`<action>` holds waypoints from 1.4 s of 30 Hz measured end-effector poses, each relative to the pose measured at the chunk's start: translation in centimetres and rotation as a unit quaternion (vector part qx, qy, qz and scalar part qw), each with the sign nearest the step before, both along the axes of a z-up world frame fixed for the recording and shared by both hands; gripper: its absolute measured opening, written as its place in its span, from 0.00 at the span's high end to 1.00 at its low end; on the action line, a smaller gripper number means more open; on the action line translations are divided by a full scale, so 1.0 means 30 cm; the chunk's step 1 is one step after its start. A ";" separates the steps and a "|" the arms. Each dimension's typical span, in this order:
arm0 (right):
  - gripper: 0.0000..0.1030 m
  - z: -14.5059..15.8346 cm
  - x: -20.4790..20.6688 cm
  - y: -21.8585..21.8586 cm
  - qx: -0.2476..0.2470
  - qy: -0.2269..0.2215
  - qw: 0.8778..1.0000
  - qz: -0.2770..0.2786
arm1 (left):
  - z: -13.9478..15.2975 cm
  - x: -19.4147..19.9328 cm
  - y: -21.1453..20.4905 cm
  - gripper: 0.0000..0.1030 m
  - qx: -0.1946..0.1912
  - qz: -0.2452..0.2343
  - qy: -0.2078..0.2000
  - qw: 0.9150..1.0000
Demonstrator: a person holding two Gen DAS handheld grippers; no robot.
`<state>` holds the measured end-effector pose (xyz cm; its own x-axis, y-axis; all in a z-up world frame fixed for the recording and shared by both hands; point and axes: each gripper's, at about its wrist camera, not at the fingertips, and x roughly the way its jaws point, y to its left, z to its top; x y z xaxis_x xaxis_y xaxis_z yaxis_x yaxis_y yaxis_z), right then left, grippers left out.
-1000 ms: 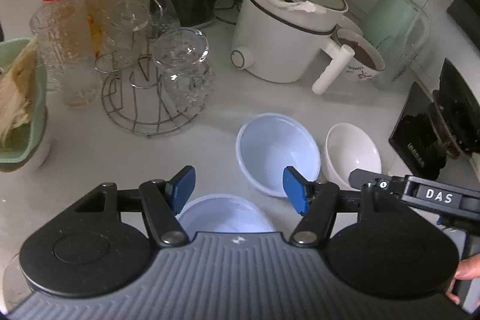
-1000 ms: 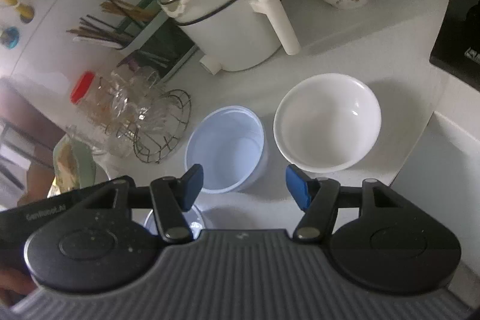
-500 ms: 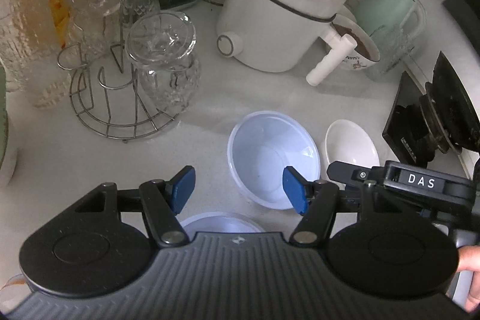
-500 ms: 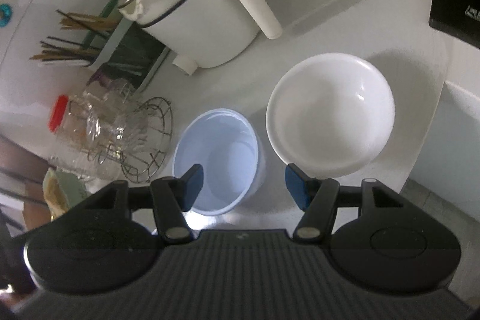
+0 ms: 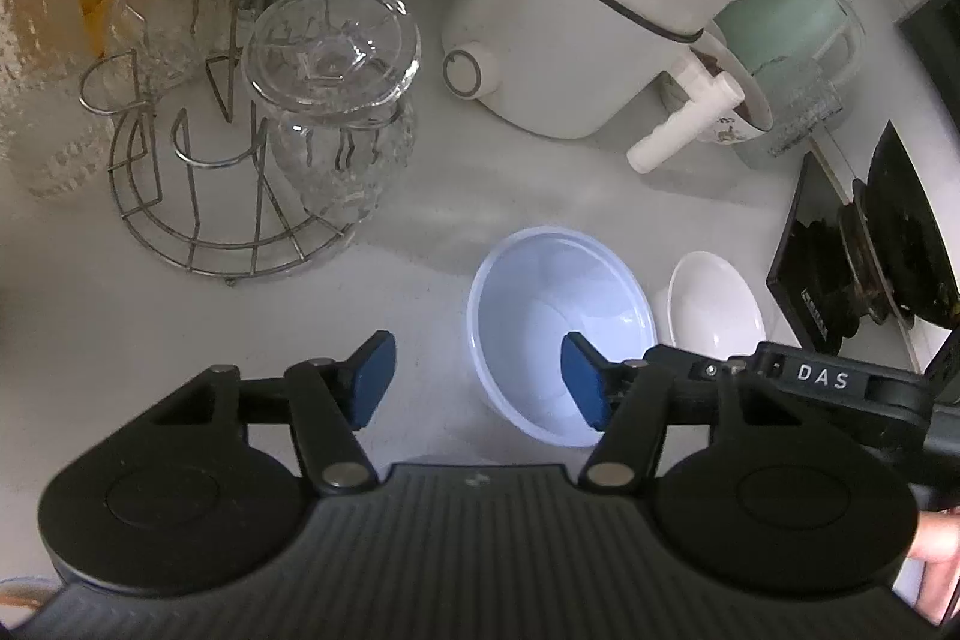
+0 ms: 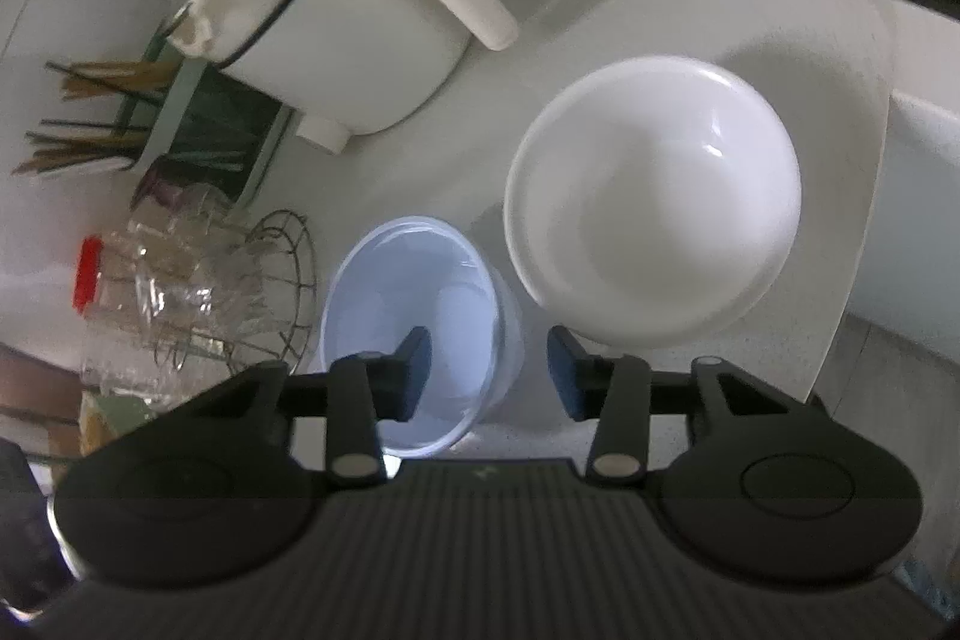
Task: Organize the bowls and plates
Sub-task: 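Move both grippers to the second light blue bowl and close on its rim, then lift the second light blue bowl with both grippers and carry it over the first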
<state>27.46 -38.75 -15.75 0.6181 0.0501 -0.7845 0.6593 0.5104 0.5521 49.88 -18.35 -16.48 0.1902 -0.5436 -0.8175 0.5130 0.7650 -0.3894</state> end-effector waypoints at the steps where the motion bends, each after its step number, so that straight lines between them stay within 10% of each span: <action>1: 0.61 -0.008 0.004 -0.003 0.005 0.002 1.000 -0.003 | -0.008 0.008 -0.002 0.38 0.001 0.003 0.004 1.000; 15: 0.86 -0.087 0.083 -0.006 0.027 0.042 0.998 0.023 | -0.102 0.060 -0.083 0.87 0.028 -0.030 0.035 0.999; 42: 0.89 0.134 -0.014 0.020 -0.012 -0.021 0.996 0.090 | 0.178 -0.095 -0.006 0.89 0.001 -0.011 -0.007 1.000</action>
